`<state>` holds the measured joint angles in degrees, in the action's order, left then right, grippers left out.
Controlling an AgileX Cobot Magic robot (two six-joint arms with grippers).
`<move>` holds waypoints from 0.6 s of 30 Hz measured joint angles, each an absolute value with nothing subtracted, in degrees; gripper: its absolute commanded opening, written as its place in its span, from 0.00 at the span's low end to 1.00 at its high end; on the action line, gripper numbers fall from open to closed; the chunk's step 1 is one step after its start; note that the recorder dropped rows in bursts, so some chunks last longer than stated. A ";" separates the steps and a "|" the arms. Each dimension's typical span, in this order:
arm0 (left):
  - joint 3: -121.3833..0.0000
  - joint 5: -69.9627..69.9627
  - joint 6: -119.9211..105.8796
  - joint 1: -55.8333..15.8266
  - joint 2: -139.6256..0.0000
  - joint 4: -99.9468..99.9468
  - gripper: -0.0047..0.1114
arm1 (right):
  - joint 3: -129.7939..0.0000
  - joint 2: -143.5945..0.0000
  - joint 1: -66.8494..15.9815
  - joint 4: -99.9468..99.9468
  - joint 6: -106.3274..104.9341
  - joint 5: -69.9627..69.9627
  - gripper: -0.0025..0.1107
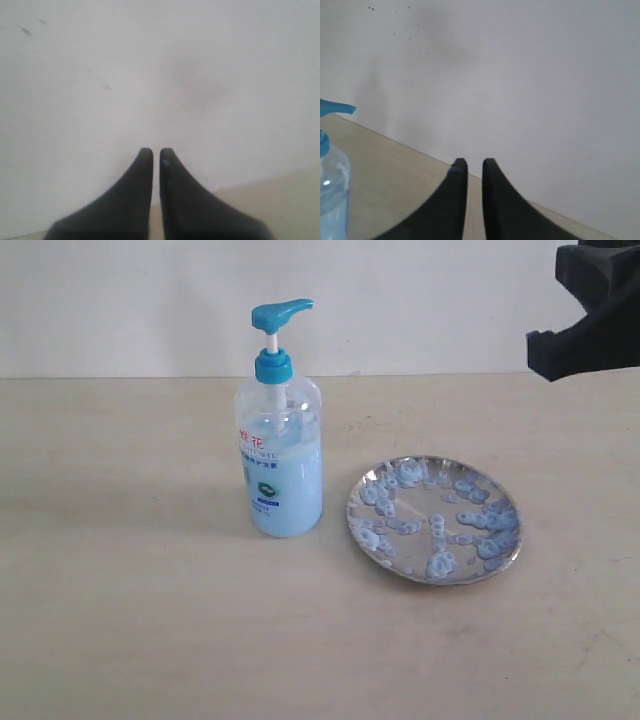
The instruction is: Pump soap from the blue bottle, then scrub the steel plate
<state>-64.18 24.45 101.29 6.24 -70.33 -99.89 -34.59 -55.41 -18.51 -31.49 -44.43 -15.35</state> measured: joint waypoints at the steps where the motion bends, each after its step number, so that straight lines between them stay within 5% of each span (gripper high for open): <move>1: -63.48 20.55 102.24 6.24 -67.98 -99.88 0.08 | -34.59 -55.14 -18.51 -31.49 -44.28 -15.26 0.09; 5: -55.06 5.65 103.09 6.06 -54.36 -100.09 0.08 | -34.59 -51.32 -18.51 -31.49 -43.64 -14.53 0.09; 18: -14.37 -0.84 105.32 -0.72 -13.41 -91.59 0.08 | -37.25 -49.41 -18.51 -31.71 -41.72 -5.28 0.09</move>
<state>-14.37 -0.84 105.32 -0.72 -13.41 -91.59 -37.25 -49.41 -18.51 -31.71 -41.72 -5.28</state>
